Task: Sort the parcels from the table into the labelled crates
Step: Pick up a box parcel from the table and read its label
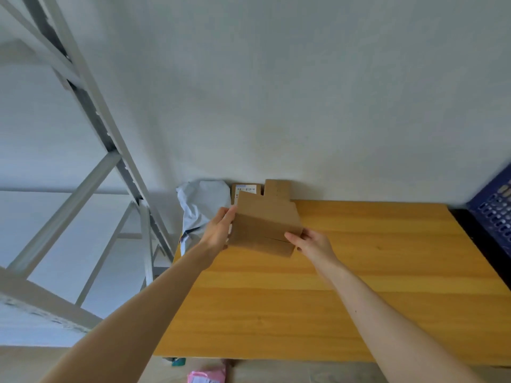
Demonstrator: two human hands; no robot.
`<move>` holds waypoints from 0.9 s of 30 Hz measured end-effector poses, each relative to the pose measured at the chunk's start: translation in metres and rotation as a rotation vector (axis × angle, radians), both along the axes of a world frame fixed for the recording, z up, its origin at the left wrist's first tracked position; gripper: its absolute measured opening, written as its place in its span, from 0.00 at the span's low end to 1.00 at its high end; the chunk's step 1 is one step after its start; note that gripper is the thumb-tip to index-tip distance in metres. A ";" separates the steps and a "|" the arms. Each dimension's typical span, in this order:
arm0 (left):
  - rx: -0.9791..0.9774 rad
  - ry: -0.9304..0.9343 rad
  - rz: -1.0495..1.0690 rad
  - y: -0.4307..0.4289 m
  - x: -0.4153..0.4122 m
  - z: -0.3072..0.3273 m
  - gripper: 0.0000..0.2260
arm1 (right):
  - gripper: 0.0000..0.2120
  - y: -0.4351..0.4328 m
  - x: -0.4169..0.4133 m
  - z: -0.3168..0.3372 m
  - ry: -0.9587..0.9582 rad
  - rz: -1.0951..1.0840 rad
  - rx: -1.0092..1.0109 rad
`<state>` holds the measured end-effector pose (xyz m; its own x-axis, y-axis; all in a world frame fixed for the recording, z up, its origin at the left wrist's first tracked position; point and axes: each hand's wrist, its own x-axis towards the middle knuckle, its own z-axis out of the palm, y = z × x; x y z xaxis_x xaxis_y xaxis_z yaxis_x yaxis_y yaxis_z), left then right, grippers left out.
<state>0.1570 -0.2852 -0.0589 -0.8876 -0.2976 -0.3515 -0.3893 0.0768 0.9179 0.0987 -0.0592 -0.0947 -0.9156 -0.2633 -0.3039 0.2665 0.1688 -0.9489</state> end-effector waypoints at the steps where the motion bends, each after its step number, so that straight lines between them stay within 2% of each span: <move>1: 0.009 0.007 -0.005 0.008 0.000 0.006 0.17 | 0.15 0.006 0.001 0.008 0.027 -0.029 0.007; 5: 0.018 0.074 -0.014 0.038 0.008 0.020 0.17 | 0.17 0.031 0.012 0.028 0.105 -0.120 0.038; 9: 0.005 0.128 -0.021 0.063 0.013 0.031 0.17 | 0.20 0.060 0.022 0.044 0.089 -0.222 0.023; 13: 0.031 0.131 -0.039 0.081 0.018 0.040 0.19 | 0.14 0.087 0.031 0.060 0.054 -0.125 -0.085; 14: 0.030 0.131 -0.046 0.085 0.020 0.041 0.20 | 0.17 0.093 0.033 0.061 0.050 -0.092 -0.104; 17: 0.006 0.130 -0.061 0.098 0.028 0.040 0.23 | 0.33 0.110 0.040 0.061 0.071 -0.022 -0.085; 20: -0.012 0.143 -0.048 0.106 0.033 0.039 0.25 | 0.40 0.119 0.048 0.061 0.163 0.007 0.030; 23: 0.001 0.146 -0.072 0.112 0.036 0.044 0.21 | 0.29 0.126 0.054 0.060 0.252 -0.087 0.090; 27: 0.018 0.184 -0.118 0.119 0.034 0.054 0.18 | 0.12 0.127 0.056 0.064 0.253 -0.234 0.003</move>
